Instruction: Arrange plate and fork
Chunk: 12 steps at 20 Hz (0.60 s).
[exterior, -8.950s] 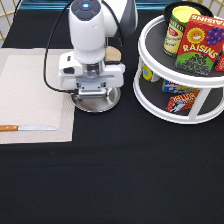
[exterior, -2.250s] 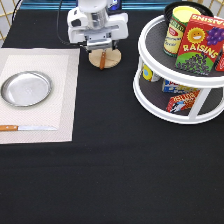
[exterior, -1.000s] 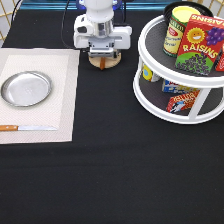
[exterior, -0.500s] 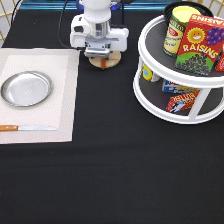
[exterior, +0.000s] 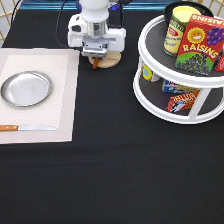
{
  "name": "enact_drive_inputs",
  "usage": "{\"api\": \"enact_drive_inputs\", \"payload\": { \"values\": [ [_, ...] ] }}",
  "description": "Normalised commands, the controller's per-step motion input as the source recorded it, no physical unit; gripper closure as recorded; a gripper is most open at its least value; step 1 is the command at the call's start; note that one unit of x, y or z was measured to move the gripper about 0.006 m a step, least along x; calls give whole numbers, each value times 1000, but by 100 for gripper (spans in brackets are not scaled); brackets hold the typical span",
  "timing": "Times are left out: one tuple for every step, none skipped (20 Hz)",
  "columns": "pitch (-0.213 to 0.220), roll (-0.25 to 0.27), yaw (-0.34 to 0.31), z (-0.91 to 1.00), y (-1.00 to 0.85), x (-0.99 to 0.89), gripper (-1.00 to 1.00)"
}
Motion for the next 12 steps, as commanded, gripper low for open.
{"api": "enact_drive_inputs", "payload": {
  "values": [
    [0, 18, 0, 783, -577, 46, 100],
    [0, 31, -11, 703, -717, 71, 100],
    [0, 35, -25, 617, -771, 63, 100],
    [0, 13, -50, 557, -817, 169, 100],
    [0, 0, -79, 523, -769, 186, 100],
    [0, 0, -93, 491, -729, 197, 100],
    [0, 0, -120, 463, -649, 191, 100],
    [-1, 0, -139, 374, -606, 146, 100],
    [0, 0, -154, 334, -569, 111, 100],
    [-1, 0, -175, 300, -514, 86, 100],
    [-6, 0, -174, 246, -520, 69, 100],
    [-7, 0, -163, 214, -557, 63, 100]
  ]
}}
